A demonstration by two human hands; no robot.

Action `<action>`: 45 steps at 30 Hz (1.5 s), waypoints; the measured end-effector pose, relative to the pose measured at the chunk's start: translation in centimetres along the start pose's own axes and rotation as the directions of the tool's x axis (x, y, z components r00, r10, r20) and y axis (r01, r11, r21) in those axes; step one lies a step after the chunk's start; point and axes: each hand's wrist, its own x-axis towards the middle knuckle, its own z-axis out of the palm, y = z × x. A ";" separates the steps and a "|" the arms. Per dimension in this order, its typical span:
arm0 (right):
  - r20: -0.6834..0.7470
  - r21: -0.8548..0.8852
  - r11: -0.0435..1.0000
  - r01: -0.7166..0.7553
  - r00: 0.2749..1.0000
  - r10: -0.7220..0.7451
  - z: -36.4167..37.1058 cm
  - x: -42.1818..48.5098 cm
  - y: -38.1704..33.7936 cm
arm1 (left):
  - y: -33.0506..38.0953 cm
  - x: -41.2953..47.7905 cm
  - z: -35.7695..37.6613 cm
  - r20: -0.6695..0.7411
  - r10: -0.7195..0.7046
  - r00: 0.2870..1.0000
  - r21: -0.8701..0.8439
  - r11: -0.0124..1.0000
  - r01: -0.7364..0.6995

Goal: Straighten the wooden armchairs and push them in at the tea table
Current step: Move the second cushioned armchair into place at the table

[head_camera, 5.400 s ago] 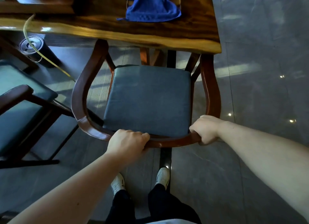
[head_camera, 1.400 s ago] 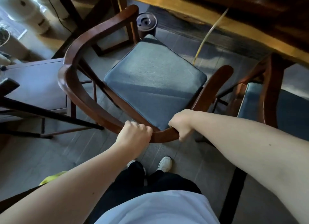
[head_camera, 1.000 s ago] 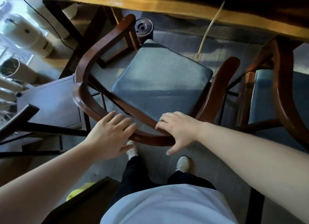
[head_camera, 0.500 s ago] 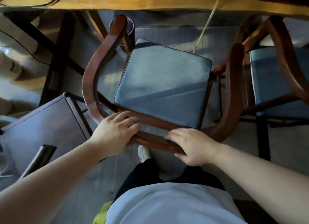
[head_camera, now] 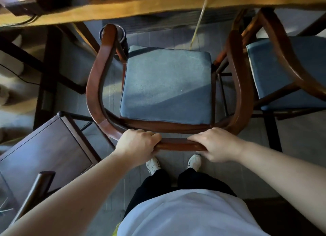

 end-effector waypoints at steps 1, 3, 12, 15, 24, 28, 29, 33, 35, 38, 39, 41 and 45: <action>0.001 -0.008 1.000 -0.009 1.000 0.009 -0.5 -0.4 1.0 | 0.8 0.9 0.1 -0.027 -0.001 1.000 0.005 1.000 0.001; 0.021 -0.022 0.999 -0.028 0.999 0.029 -1.5 -0.9 2.6 | 2.3 2.6 0.3 -0.071 -0.017 0.997 -0.002 1.000 0.017; -0.017 -0.053 0.993 -0.108 0.994 0.107 -3.0 -3.8 6.9 | 6.2 6.5 0.5 -0.173 -0.023 0.985 -0.025 1.000 0.019; -0.146 0.027 0.995 -0.096 0.984 0.099 -1.7 -4.5 6.6 | 4.7 4.9 0.4 -0.238 -0.019 0.971 -0.071 0.997 0.002; -0.263 0.001 0.992 -0.129 0.957 0.125 -0.8 -3.9 8.1 | 2.0 4.7 1.4 -0.289 -0.040 0.957 -0.170 0.985 -0.010; -0.292 0.009 0.996 -0.087 0.953 0.086 -0.6 -4.2 8.5 | 2.1 4.7 1.6 -0.332 -0.024 0.943 -0.164 0.986 -0.033; -0.299 0.008 0.995 -0.097 0.950 0.095 -0.6 -4.4 8.6 | 2.3 4.9 1.7 -0.339 -0.014 0.941 -0.159 0.986 -0.042; -0.293 0.012 0.993 -0.116 0.949 0.115 -0.6 -5.2 9.6 | 2.7 6.2 1.7 -0.344 0.014 0.939 -0.162 0.984 -0.074; -0.291 0.003 0.991 -0.131 0.949 0.126 -0.7 -5.5 10.4 | 3.1 7.2 1.6 -0.334 0.011 0.942 -0.166 0.984 -0.070; -0.273 -0.001 0.989 -0.148 0.951 0.142 -1.6 -5.8 12.1 | 3.9 9.0 1.2 -0.324 -0.003 0.946 -0.157 0.986 -0.051; -0.268 0.002 0.989 -0.148 0.953 0.143 -1.9 -5.6 12.5 | 3.9 9.4 1.1 -0.318 -0.007 0.948 -0.153 0.987 -0.044; -0.263 0.018 0.987 -0.158 0.952 0.157 -2.6 -5.6 13.7 | 4.3 10.5 0.9 -0.311 -0.015 0.950 -0.148 0.988 -0.033; -0.257 0.017 0.986 -0.167 0.952 0.165 -3.5 -5.5 15.2 | 4.7 12.1 0.6 -0.282 -0.020 0.959 -0.132 0.991 -0.019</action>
